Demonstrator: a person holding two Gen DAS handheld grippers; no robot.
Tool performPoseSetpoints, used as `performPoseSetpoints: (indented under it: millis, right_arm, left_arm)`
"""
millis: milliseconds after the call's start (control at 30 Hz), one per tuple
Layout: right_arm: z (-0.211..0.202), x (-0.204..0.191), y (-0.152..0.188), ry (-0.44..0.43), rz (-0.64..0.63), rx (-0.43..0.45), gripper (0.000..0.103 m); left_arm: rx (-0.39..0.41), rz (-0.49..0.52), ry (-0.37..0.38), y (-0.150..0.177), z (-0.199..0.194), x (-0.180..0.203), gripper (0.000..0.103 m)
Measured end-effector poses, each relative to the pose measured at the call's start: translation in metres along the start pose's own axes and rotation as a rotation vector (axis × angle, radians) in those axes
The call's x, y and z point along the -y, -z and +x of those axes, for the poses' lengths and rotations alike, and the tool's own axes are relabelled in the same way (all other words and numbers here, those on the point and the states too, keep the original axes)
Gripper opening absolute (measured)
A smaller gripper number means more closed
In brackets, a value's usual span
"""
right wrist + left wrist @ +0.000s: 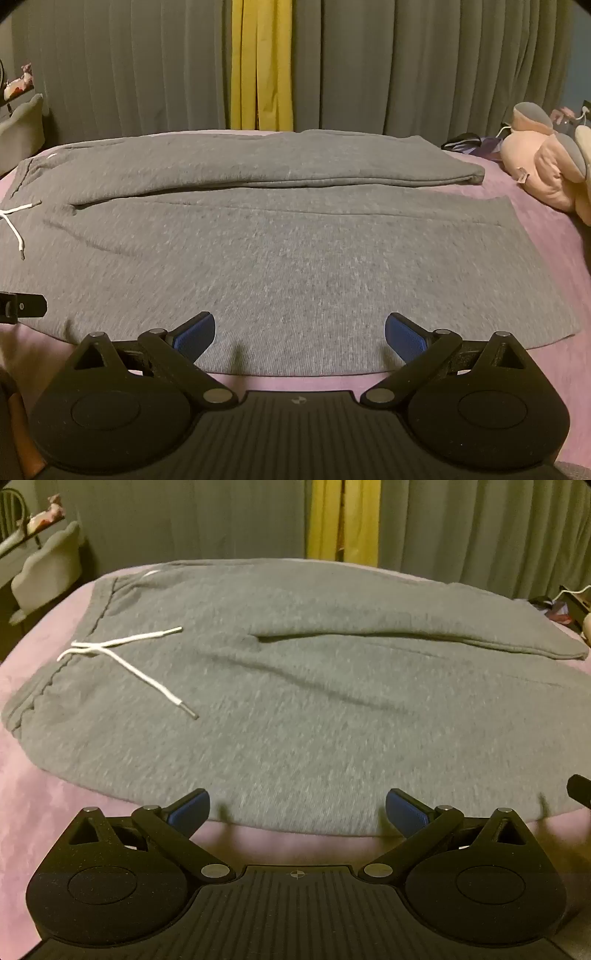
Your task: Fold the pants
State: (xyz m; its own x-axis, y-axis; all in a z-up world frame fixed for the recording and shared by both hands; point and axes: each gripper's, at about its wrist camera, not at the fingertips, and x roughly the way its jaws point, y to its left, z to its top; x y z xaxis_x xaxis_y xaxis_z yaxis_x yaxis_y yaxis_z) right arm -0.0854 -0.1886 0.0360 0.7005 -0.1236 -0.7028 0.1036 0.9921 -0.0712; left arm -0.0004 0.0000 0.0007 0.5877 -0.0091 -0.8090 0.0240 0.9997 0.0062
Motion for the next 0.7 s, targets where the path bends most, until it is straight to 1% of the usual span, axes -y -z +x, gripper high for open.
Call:
performPoseSetpoints:
  millis: [267,300,333,700]
  right_arm:
    - [0.0,0.002,-0.001,-0.002,0.003,-0.001,0.099]
    - [0.001,0.002,-0.001,-0.002,0.003,-0.002,0.099]
    - [0.0,0.001,-0.002,0.001,0.004,-0.003,0.099]
    - [-0.002,0.002,-0.003,0.004,0.012,0.003,0.099]
  left_arm:
    - [0.025,-0.006,0.031,0.002,-0.003,-0.013,0.103]
    - [0.0,-0.004,-0.009,0.004,-0.001,-0.005,0.103]
    - [-0.006,0.001,-0.019,0.003,0.001,-0.001,0.103]
    - [-0.01,-0.006,-0.016,0.004,0.002,-0.002,0.103]
